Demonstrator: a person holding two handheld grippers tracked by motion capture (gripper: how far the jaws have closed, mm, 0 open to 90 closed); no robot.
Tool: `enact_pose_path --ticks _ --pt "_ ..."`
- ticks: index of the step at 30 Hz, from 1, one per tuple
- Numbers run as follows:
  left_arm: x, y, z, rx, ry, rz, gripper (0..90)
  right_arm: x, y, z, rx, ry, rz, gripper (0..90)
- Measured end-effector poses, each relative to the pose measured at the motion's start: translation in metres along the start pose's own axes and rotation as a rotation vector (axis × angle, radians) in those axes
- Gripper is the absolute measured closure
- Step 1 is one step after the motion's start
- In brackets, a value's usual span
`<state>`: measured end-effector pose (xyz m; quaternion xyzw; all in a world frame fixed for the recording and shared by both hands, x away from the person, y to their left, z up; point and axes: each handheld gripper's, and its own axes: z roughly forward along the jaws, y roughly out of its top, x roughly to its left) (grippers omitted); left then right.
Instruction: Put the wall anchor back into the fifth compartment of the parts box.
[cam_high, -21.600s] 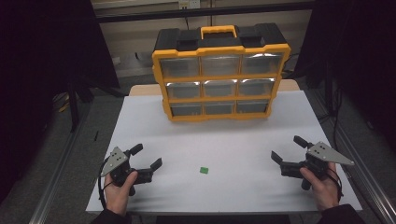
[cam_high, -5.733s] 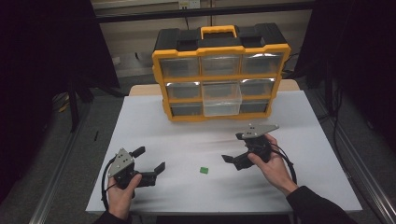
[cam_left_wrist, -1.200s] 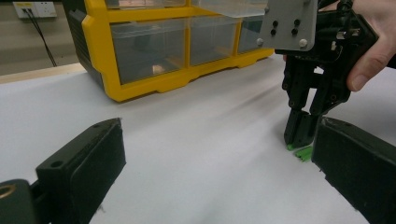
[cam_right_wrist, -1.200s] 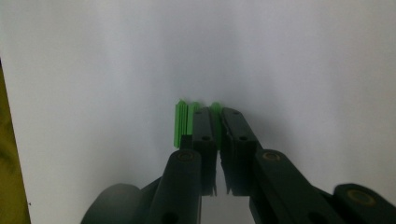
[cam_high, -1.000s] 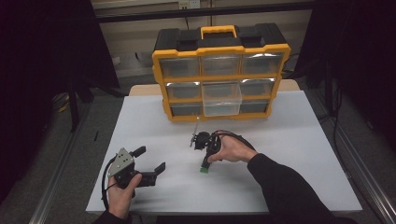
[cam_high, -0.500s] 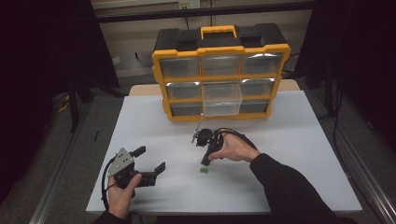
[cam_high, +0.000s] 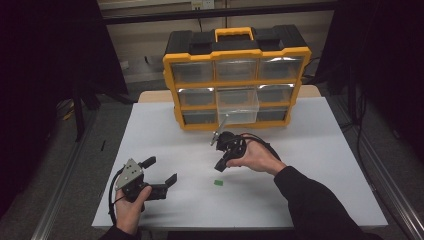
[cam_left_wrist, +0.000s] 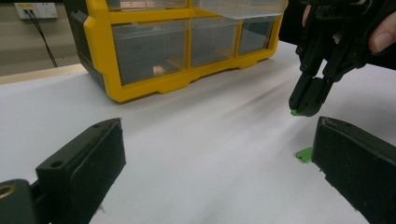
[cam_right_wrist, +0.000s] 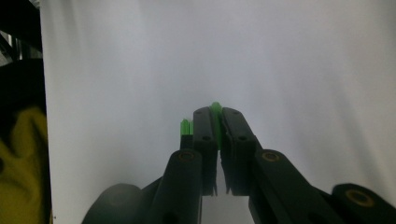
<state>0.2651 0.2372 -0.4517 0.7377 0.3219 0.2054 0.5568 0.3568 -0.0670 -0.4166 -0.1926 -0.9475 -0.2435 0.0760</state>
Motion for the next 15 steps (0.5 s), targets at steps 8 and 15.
enact_pose_path --ticks 8,15 --pt "0.0 0.0 0.0 -0.004 0.001 -0.004 2.8 0.0 -0.002 -0.011 -0.084 -0.009 0.002 85.1" --pt "0.0 0.0 0.0 -0.007 0.001 -0.007 2.8 -0.001 -0.003 -0.02 -0.148 0.0 -0.011 85.1"
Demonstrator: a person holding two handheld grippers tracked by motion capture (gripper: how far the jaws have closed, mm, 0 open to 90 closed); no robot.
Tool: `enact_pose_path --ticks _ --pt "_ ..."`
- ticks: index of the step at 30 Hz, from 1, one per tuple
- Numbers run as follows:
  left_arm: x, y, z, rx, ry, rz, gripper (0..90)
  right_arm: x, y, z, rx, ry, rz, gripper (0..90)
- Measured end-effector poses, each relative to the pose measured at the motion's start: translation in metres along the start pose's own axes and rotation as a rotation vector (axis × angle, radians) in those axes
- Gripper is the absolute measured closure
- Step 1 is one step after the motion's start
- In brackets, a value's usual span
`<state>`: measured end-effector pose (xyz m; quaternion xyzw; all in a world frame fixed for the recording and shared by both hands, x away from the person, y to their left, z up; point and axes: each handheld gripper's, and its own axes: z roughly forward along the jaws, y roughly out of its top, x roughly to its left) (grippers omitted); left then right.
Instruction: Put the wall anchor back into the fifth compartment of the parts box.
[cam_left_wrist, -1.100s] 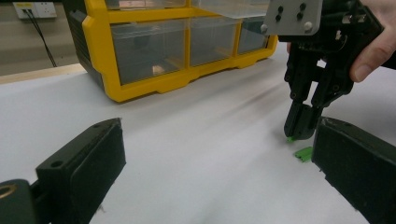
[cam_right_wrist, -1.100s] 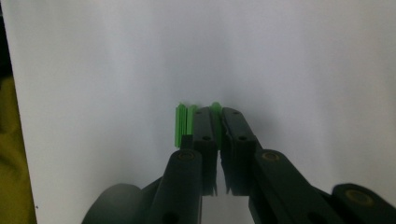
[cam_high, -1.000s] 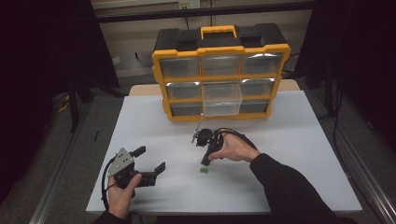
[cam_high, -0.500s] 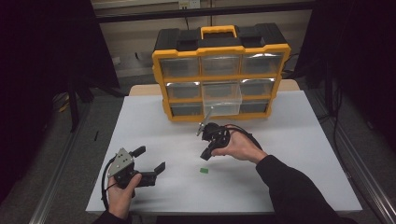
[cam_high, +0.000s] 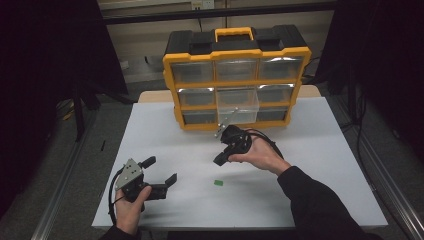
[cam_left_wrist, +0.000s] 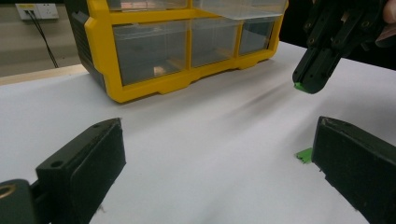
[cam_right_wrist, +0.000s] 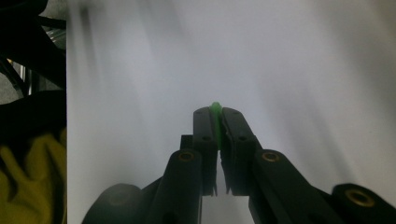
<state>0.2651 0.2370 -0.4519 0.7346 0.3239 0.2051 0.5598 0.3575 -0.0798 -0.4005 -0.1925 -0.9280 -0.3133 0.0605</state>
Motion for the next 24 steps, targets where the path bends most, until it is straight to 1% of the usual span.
enact_pose_path --ticks 3,4,5,6,11,12,13,14,15,16,17,18,24 --pt "0.0 0.0 0.0 -0.001 0.0 -0.002 2.7 0.0 -0.001 -0.004 -0.028 -0.01 -0.001 85.1" --pt "0.0 0.0 0.0 -0.004 0.0 -0.005 2.8 0.0 -0.001 -0.006 -0.029 -0.012 0.004 85.1" --pt "0.0 0.0 0.0 -0.004 0.001 -0.005 2.8 -0.001 -0.001 -0.008 -0.036 -0.013 -0.002 85.1" --pt "0.0 0.0 0.0 0.0 0.001 0.0 2.8 -0.001 -0.001 -0.009 -0.047 -0.013 0.005 85.1" --pt "0.0 0.0 0.0 0.0 -0.001 0.0 2.8 -0.001 -0.001 -0.016 -0.062 -0.013 0.008 85.1" --pt "0.0 0.0 0.0 0.004 0.0 0.006 2.8 -0.001 -0.001 -0.018 -0.064 -0.013 0.01 85.1" --pt "0.0 0.0 0.0 0.001 0.001 0.002 2.8 -0.001 -0.001 -0.018 -0.073 -0.014 0.004 85.1" --pt "0.0 0.0 0.0 0.0 0.0 0.001 2.8 -0.001 0.0 -0.02 -0.067 -0.017 0.016 85.1" --pt "0.0 0.0 -0.001 0.008 -0.002 0.011 2.8 -0.002 0.0 -0.02 -0.069 -0.021 0.013 85.1" --pt "0.001 0.0 0.0 0.006 -0.007 0.011 2.8 -0.002 0.0 -0.021 -0.074 -0.029 0.007 85.1" --pt "0.001 0.0 0.0 0.005 -0.009 0.012 2.8 -0.003 0.0 -0.022 -0.085 -0.024 0.004 85.1" --pt "0.001 0.0 -0.001 0.008 -0.003 0.011 2.8 -0.004 0.001 -0.024 -0.096 -0.027 0.003 85.1" --pt "0.0 0.0 0.0 -0.001 0.001 0.002 2.8 -0.005 0.004 -0.035 -0.119 -0.044 0.006 85.1"
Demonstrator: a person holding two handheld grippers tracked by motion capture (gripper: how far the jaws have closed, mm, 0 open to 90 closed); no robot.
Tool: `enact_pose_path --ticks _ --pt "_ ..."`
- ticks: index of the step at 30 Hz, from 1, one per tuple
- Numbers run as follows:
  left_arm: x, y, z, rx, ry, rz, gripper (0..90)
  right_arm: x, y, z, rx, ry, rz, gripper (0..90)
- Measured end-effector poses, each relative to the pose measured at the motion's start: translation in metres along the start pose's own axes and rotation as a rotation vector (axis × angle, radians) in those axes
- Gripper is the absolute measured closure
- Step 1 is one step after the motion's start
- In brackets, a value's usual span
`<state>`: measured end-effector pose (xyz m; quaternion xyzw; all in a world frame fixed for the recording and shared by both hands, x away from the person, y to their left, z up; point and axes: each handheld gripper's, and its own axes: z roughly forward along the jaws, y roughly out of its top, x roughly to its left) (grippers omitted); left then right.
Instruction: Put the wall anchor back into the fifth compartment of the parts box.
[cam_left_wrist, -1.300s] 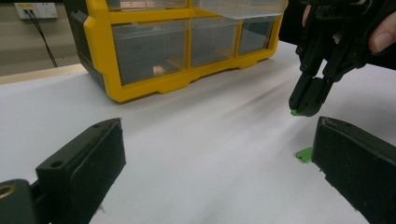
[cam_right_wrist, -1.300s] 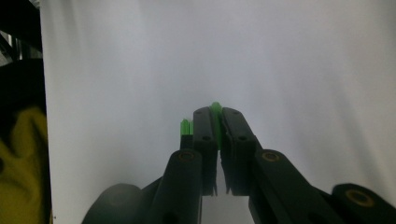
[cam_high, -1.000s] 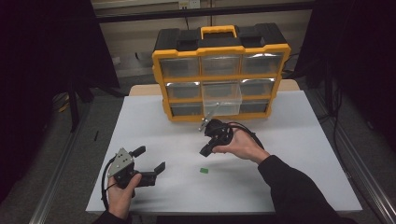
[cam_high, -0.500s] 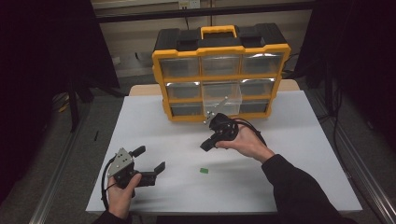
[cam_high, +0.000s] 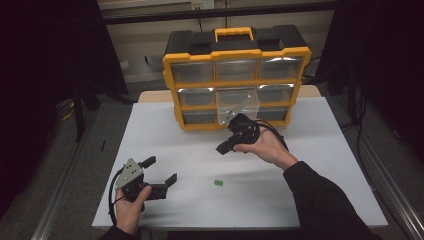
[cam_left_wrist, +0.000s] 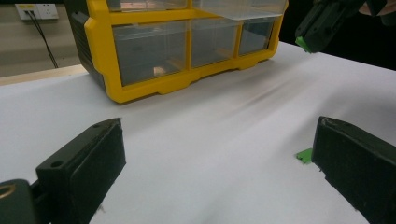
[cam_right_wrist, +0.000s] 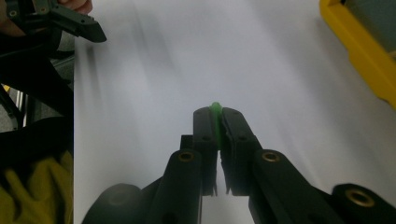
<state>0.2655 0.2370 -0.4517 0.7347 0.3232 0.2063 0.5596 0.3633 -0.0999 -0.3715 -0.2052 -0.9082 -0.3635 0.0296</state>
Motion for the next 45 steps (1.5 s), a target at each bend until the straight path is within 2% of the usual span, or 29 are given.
enact_pose_path --ticks 6,8,16,29,35,42,45 --pt "0.0 0.0 0.0 0.0 0.001 0.001 2.7 -0.002 0.007 -0.014 -0.023 -0.007 0.016 85.1" --pt "0.0 0.0 0.001 -0.003 0.001 -0.005 2.8 -0.003 0.011 -0.018 -0.021 0.005 0.02 85.1" --pt "0.0 0.0 0.0 -0.002 0.001 -0.003 2.8 -0.003 0.028 -0.031 -0.048 0.003 0.012 85.1" --pt "0.0 0.0 0.001 -0.004 0.0 -0.007 2.7 -0.013 0.047 -0.061 -0.097 -0.046 0.033 85.0" --pt "0.001 0.0 0.0 -0.002 0.001 -0.004 2.8 -0.015 0.055 -0.078 -0.128 -0.07 0.006 85.0" --pt "0.0 0.0 0.0 -0.005 0.001 -0.009 2.8 -0.03 0.059 -0.089 -0.122 -0.113 0.041 85.0" --pt "0.001 0.0 0.0 -0.005 0.0 -0.009 2.7 -0.035 0.06 -0.092 -0.111 -0.134 0.041 85.0"
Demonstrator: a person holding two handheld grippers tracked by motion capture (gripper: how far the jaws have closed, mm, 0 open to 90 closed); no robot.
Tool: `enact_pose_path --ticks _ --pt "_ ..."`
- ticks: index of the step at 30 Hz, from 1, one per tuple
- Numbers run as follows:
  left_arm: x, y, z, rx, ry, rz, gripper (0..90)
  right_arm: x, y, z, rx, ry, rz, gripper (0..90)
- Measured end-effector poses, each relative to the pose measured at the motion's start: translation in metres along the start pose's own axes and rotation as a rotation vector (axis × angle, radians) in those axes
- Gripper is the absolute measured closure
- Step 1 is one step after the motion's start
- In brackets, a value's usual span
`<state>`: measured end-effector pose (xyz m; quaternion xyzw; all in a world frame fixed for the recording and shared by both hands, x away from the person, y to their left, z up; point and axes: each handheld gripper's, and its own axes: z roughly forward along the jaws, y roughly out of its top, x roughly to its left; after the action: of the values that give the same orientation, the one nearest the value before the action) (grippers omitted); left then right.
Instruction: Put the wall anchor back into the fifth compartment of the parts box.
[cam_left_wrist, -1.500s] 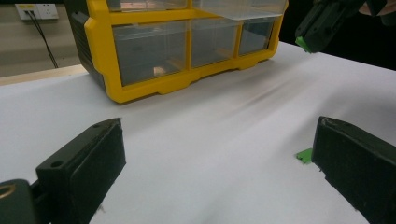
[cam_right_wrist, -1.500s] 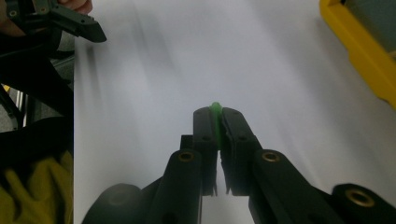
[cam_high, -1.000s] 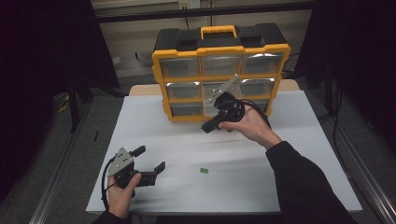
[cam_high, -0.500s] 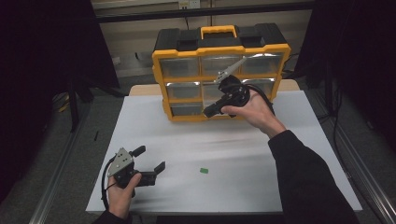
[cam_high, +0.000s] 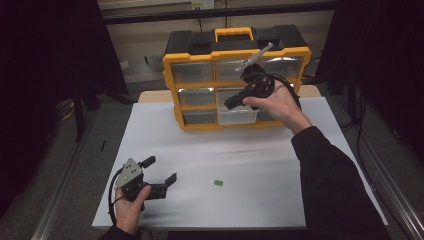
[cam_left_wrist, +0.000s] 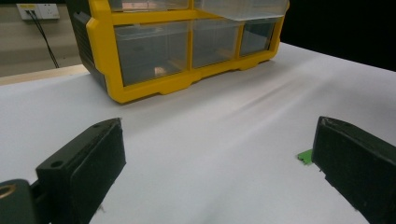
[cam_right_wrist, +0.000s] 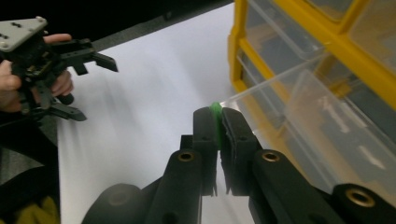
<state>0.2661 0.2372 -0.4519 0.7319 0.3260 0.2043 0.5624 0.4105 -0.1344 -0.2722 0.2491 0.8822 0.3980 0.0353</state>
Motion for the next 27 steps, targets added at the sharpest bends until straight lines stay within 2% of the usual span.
enact_pose_path --ticks 6,14,27 --pt "0.0 0.0 0.0 0.003 0.0 0.005 2.8 -0.009 0.005 -0.004 0.029 -0.034 0.007 85.0" --pt "0.0 0.0 0.0 0.0 0.001 -0.001 2.8 -0.015 0.013 -0.003 0.077 -0.045 0.001 85.0" --pt "0.001 0.0 0.0 0.0 0.002 0.005 2.8 -0.032 0.01 0.01 0.167 -0.062 0.03 85.0"
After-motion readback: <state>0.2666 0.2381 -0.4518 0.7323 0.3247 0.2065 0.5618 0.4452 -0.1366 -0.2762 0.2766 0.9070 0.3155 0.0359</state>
